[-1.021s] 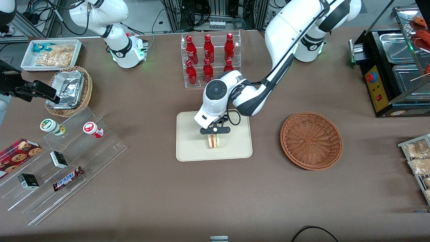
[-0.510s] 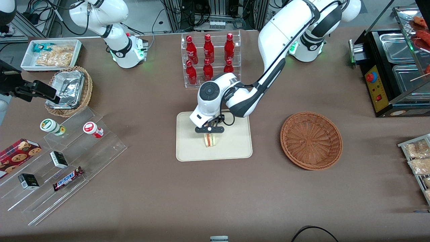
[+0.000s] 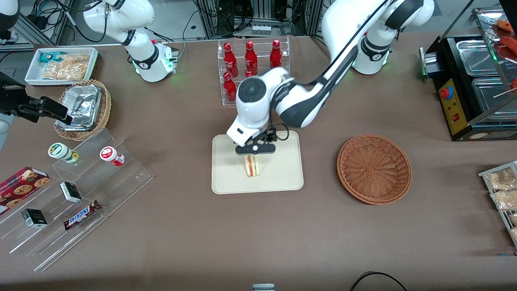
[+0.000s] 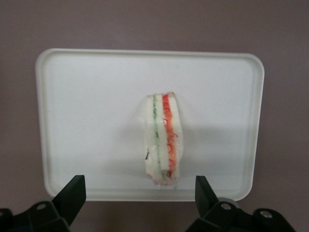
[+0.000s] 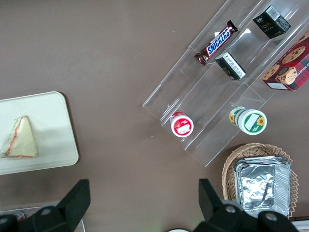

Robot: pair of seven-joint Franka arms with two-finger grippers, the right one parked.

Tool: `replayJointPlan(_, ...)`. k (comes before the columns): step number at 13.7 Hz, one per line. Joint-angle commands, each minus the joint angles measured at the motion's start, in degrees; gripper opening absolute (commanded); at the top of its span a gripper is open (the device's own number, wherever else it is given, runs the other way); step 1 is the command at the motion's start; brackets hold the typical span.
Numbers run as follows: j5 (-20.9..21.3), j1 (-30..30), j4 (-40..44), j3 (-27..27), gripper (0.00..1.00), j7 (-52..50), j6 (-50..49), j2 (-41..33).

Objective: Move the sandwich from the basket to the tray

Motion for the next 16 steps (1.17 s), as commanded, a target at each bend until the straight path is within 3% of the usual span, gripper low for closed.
replayJointPlan(1,-1.66,4.76,-2.31,0.13,1.00,-1.76,-6.54,-9.34)
replayJointPlan(5,-5.36,16.00,-3.36,0.13,1.00,1.91,-20.96,-19.36)
replayJointPlan(11,-6.23,32.70,-10.03,0.13,1.00,25.89,-31.96,-32.11)
replayJointPlan(16,-8.96,39.66,-14.94,0.39,1.00,40.22,-35.49,-39.40)
